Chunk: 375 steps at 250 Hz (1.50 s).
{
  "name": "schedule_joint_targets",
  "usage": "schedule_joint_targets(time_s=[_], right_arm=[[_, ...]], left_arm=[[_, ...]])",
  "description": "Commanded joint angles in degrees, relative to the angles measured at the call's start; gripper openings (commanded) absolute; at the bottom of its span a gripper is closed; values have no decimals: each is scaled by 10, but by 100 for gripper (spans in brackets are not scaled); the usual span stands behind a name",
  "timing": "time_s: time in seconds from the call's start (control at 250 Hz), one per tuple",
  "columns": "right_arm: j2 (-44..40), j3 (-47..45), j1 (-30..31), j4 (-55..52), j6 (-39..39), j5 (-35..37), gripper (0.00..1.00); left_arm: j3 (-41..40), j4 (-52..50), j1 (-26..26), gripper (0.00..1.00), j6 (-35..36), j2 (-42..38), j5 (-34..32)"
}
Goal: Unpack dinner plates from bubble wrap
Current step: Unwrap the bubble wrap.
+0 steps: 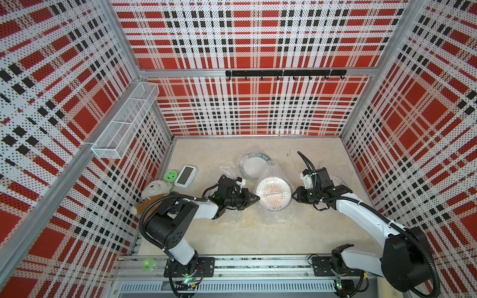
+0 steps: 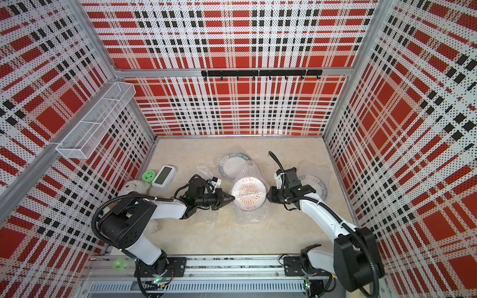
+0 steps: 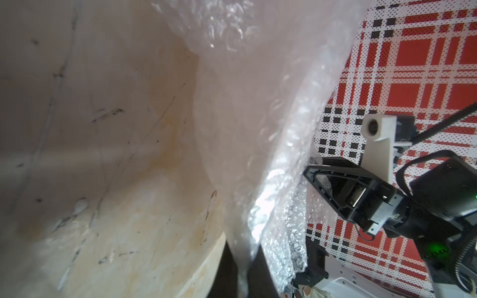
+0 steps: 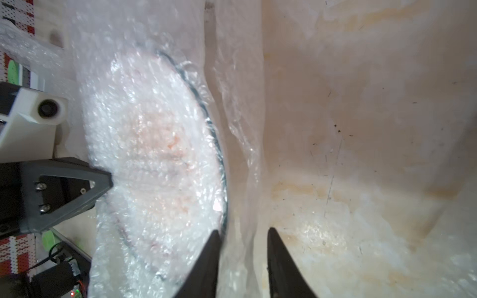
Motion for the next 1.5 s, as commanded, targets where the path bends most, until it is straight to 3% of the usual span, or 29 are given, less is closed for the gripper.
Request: schedule_joint_targets(time_s=[0.0, 0.144, 0.316, 0.464, 0.628, 0.796, 0.992, 1.152, 1.216, 1.257, 1.329, 1.373, 1.497], right_arm=[[-29, -12, 0, 24, -1, 0, 20], [-44, -13, 0, 0, -1, 25, 19], [-35, -15, 0, -7, -3, 61, 0], [-19, -27, -3, 14, 0, 84, 0], [28, -39, -4, 51, 37, 105, 0], [67, -68, -5, 102, 80, 115, 0], [57, -82, -11, 108, 95, 140, 0], [58, -84, -24, 121, 86, 103, 0], [50, -82, -24, 123, 82, 91, 12], [34, -80, -23, 114, 82, 106, 30], [-8, -67, -27, 76, 69, 145, 46], [-36, -56, -36, 48, 63, 164, 63], [-108, -15, -76, -19, 38, 185, 83]], left_arm=[[9, 8, -2, 0, 6, 7, -6], [9, 5, -2, 0, 10, 11, -9], [2, 26, 3, 0, -3, 6, 1], [-21, 95, 27, 0, -49, -7, 28], [-30, 99, 40, 0, -64, -47, 42], [-29, 64, 52, 0, -64, -100, 47], [-24, 16, 81, 0, -48, -147, 57], [-18, -1, 87, 0, -42, -162, 57], [-14, -10, 81, 0, -36, -162, 53], [-10, -20, 76, 0, -28, -160, 51], [-3, -38, 64, 0, -11, -155, 43], [1, -50, 55, 0, 0, -150, 39], [18, -77, 33, 0, 25, -142, 28]])
